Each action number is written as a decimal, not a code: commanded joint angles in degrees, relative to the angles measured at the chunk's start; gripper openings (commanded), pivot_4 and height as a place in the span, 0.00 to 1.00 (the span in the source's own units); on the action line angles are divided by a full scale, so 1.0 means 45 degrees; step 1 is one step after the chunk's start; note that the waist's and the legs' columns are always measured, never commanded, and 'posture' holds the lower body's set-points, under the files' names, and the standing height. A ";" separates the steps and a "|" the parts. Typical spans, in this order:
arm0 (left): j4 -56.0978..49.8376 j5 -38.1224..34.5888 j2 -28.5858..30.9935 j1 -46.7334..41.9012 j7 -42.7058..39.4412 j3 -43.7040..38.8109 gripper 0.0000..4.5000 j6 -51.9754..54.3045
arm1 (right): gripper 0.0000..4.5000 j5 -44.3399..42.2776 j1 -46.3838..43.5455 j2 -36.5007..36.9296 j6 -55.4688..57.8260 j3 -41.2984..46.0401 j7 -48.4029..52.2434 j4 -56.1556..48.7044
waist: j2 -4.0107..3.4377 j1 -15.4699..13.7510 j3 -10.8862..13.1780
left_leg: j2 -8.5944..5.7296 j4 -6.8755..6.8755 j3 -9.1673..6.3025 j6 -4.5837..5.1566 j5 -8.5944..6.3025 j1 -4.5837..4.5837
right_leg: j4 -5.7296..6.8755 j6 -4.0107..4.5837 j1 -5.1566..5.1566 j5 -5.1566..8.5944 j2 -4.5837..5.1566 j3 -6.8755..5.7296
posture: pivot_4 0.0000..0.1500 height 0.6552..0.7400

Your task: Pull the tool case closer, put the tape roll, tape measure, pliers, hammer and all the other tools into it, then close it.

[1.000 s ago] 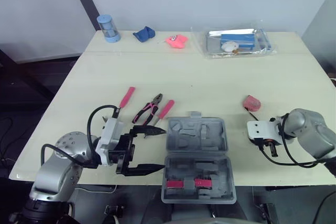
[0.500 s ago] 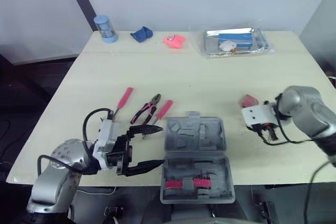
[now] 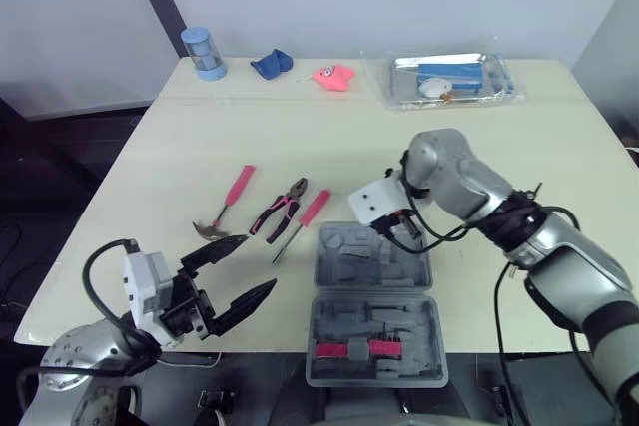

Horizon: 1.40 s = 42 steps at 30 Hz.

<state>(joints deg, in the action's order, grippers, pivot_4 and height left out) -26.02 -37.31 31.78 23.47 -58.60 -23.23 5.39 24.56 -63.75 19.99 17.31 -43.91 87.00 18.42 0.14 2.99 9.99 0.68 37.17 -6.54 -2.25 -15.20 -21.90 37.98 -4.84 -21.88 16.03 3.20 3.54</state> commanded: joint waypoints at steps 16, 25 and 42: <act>0.0253 -0.0098 0.0136 0.0699 0.0654 -0.0944 1.00 0.0060 | 0.02 0.0493 -0.0852 -0.3202 -0.1569 -0.0483 -0.1514 0.2846 | -0.0003 0.0163 0.0002 | -0.0003 -0.0015 -0.0006 -0.0004 0.0001 -0.0005 | 0.0010 0.0006 -0.0027 -0.0001 -0.0007 -0.0002 | 1.00 1.00; 0.0501 0.0014 0.0491 0.0434 0.0619 -0.0820 1.00 0.0271 | 0.02 0.0633 -0.0753 -0.3331 -0.1990 -0.0403 -0.1780 0.3485 | -0.0004 0.0211 0.0003 | -0.0003 -0.0021 -0.0005 -0.0006 0.0003 -0.0013 | 0.0014 0.0010 -0.0042 -0.0003 -0.0009 0.0000 | 1.00 1.00; 0.0626 0.0006 0.0761 0.0382 0.0493 -0.0863 1.00 0.0478 | 0.02 0.0607 -0.0508 -0.3710 -0.2572 -0.0375 -0.2319 0.3884 | -0.0005 0.0218 0.0003 | -0.0002 -0.0028 -0.0005 -0.0007 0.0003 -0.0014 | 0.0014 0.0012 -0.0047 -0.0003 -0.0009 0.0002 | 1.00 1.00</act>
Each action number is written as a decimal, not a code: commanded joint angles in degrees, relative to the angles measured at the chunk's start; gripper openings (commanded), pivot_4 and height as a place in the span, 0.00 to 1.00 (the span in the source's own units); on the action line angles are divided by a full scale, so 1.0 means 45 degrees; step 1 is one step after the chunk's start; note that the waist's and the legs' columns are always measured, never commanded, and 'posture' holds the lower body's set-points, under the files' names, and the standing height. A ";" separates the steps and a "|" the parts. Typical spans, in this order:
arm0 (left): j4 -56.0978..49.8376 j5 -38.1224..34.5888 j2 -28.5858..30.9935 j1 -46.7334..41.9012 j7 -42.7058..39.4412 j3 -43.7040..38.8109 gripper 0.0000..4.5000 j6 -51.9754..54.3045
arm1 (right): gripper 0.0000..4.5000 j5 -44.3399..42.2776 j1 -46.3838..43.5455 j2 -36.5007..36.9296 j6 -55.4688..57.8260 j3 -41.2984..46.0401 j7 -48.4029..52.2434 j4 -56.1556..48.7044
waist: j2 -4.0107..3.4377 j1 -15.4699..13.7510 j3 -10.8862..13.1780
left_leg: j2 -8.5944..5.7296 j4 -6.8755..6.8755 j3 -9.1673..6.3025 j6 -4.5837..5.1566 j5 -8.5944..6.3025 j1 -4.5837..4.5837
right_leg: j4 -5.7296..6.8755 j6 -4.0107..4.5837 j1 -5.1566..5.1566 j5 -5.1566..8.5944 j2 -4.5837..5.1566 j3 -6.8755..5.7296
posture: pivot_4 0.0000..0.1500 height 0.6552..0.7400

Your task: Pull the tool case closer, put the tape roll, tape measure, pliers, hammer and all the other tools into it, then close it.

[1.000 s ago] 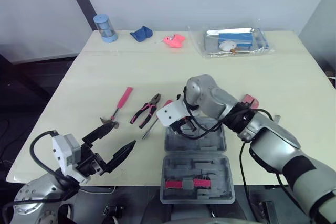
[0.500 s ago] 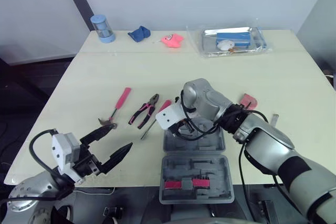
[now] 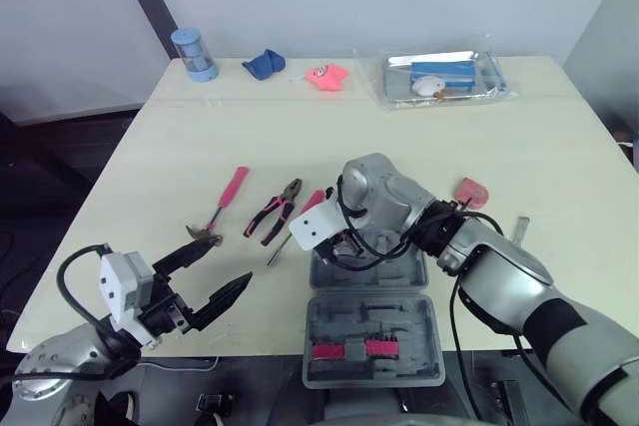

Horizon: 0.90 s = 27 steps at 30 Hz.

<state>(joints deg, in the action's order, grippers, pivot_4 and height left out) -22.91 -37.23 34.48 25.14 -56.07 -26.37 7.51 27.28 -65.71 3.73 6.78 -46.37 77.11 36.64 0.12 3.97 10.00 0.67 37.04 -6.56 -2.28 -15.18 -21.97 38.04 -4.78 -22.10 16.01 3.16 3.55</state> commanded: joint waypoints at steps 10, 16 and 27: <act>0.0059 0.0046 0.0168 -0.0183 -0.0084 -0.0083 1.00 0.0058 | 0.99 -0.0067 -0.0129 -0.0043 -0.0257 0.0217 0.0048 -0.0214 | -0.0001 0.0002 0.0000 | 0.0000 -0.0003 0.0000 -0.0001 0.0001 0.0000 | 0.0000 0.0000 -0.0002 0.0000 0.0000 0.0000 | 1.00 1.00; 0.0164 0.0065 0.0191 -0.0283 -0.0145 -0.0048 1.00 0.0081 | 0.99 -0.0520 -0.0112 0.0335 0.0439 0.0854 0.0291 -0.1222 | -0.0001 -0.0004 0.0001 | 0.0000 -0.0003 -0.0001 -0.0001 0.0001 -0.0002 | 0.0000 0.0000 -0.0003 0.0000 0.0000 0.0000 | 1.00 1.00; 0.0282 0.0135 0.0361 -0.0479 -0.0399 0.0066 1.00 0.0214 | 0.75 -0.3196 0.2450 0.1417 0.3144 0.3957 -0.0404 -0.3649 | 0.0004 -0.0054 -0.0002 | -0.0001 -0.0007 -0.0001 0.0000 0.0000 -0.0009 | -0.0005 0.0001 -0.0003 -0.0001 0.0003 0.0002 | 1.00 1.00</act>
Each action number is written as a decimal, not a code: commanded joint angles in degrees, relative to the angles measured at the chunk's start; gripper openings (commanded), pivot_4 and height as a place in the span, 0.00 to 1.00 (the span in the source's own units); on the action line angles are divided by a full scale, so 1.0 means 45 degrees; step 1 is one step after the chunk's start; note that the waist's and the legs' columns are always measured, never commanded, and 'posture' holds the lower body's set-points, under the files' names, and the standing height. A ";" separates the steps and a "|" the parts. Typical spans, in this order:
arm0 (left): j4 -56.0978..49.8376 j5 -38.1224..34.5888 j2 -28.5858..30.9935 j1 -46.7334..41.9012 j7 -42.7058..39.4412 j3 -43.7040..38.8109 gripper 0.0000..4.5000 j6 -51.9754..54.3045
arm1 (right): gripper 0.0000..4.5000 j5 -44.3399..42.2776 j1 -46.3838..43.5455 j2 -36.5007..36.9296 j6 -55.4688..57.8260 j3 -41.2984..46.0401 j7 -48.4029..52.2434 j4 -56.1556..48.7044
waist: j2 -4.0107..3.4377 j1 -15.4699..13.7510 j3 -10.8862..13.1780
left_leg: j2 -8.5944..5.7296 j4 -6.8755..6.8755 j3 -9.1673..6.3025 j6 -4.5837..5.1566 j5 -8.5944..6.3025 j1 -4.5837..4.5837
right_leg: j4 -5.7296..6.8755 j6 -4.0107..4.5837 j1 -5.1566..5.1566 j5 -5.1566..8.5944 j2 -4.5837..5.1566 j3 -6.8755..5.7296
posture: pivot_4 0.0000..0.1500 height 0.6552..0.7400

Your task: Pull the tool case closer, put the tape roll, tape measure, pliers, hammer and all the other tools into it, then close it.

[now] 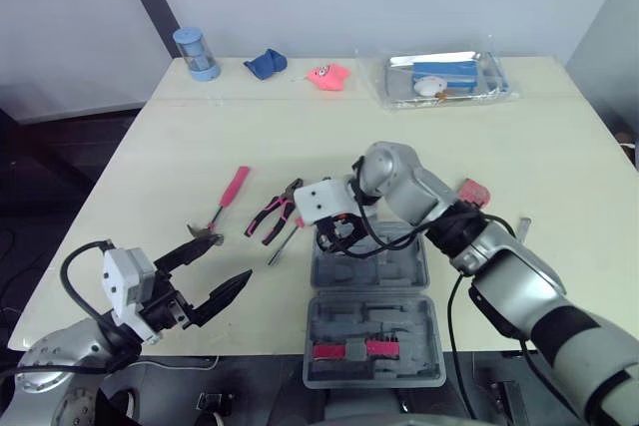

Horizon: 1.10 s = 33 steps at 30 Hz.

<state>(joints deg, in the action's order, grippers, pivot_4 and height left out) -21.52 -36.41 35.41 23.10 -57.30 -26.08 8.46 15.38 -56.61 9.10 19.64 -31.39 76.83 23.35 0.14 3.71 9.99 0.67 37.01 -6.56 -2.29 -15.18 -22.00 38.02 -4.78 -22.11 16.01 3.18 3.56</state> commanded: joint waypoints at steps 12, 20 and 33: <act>0.0362 -0.0010 0.0425 -0.0448 -0.0429 0.0005 1.00 0.0125 | 0.50 -0.2204 0.3173 -0.0356 0.0971 0.2030 -0.3205 -0.1350 | 0.0001 0.0071 0.0000 | 0.0004 -0.0027 0.0025 0.0001 0.0000 0.0001 | 0.0004 0.0002 -0.0024 -0.0001 -0.0006 0.0029 | 1.00 1.00; 0.0521 0.0023 0.0552 -0.0636 -0.0533 0.0018 1.00 0.0151 | 0.50 -0.2245 0.3253 -0.0419 0.0706 0.1771 -0.3967 -0.0847 | 0.0002 0.0068 0.0000 | 0.0004 -0.0028 0.0027 0.0000 0.0001 0.0003 | 0.0006 0.0002 -0.0025 -0.0001 -0.0007 0.0031 | 1.00 1.00; 0.0530 0.0036 0.0579 -0.0708 -0.0562 0.0011 1.00 0.0215 | 0.50 -0.1989 0.3354 -0.0268 0.0575 0.0954 -0.4126 -0.0071 | 0.0002 0.0063 0.0000 | 0.0004 -0.0028 0.0028 0.0000 0.0001 0.0003 | 0.0006 0.0002 -0.0025 -0.0001 -0.0007 0.0031 | 1.00 1.00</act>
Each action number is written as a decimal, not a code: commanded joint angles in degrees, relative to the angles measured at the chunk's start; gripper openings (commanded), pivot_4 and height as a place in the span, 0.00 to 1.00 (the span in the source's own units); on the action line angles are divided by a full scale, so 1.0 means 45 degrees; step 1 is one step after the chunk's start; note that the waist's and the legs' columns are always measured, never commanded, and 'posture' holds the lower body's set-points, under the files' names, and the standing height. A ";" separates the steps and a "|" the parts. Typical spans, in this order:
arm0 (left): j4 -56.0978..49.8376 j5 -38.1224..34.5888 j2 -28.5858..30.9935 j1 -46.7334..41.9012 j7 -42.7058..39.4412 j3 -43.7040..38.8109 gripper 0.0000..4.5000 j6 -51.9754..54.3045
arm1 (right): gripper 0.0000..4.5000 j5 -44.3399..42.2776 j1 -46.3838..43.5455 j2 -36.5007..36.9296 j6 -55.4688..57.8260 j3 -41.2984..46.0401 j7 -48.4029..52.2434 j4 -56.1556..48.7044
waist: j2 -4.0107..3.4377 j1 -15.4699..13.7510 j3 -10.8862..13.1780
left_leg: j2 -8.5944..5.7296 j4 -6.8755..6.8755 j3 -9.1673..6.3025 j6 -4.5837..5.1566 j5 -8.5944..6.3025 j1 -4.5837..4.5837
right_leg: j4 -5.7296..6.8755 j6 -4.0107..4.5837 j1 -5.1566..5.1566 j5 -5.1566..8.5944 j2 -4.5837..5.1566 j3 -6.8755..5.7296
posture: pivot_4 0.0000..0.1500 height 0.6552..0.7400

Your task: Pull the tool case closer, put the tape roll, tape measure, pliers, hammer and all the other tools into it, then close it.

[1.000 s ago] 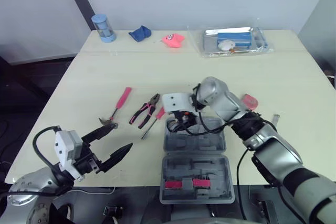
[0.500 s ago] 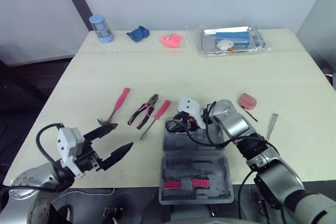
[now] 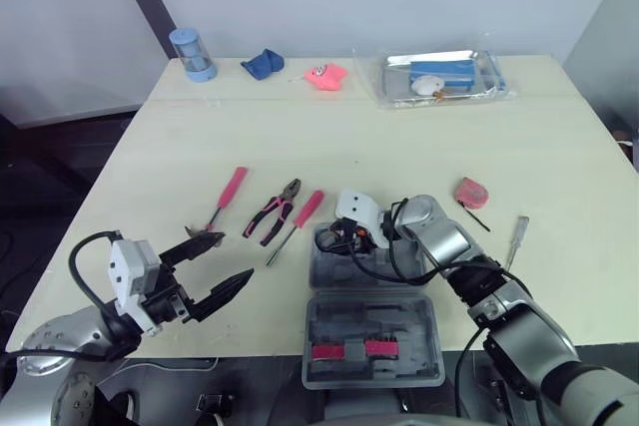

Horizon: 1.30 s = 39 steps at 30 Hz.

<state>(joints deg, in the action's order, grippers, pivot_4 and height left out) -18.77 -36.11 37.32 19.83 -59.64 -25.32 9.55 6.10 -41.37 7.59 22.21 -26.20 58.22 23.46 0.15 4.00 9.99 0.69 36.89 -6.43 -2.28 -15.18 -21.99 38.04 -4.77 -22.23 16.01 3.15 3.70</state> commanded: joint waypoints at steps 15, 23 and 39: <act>0.0175 0.0000 0.0199 -0.0186 -0.0158 -0.0121 1.00 -0.0024 | 0.50 -0.1851 0.0471 0.0186 0.0358 0.0855 0.0581 -0.2583 | 0.0002 -0.0012 -0.0001 | 0.0000 0.0000 -0.0003 0.0000 0.0000 -0.0002 | -0.0002 0.0000 0.0000 0.0000 0.0001 -0.0001 | 1.00 1.00; 0.0924 -0.0186 0.0066 -0.0149 -0.0038 -0.0828 1.00 -0.0236 | 0.50 -0.3908 0.2280 0.1343 0.0588 0.3520 -0.0208 -0.5362 | 0.0004 -0.0111 -0.0002 | -0.0001 -0.0002 -0.0004 0.0001 -0.0001 -0.0009 | -0.0011 -0.0001 0.0002 0.0000 0.0004 -0.0003 | 1.00 1.00; 0.4269 0.0082 -0.0561 0.0836 0.0007 -0.2696 1.00 -0.1217 | 0.50 -0.6227 1.0028 0.6336 -0.3077 1.1706 -0.0011 -0.4515 | 0.0019 -0.0339 0.0001 | 0.0003 -0.0004 0.0046 0.0007 -0.0004 0.0006 | -0.0025 -0.0003 0.0028 0.0003 0.0006 0.0017 | 1.00 1.00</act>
<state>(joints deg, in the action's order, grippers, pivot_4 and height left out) -0.37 -35.92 34.70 23.54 -59.57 -35.53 5.89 -20.23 2.84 35.48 11.68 23.59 57.45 3.16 0.23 2.47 10.00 0.70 36.87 -6.20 -2.25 -15.19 -21.92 37.96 -4.79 -22.09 16.02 3.17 3.80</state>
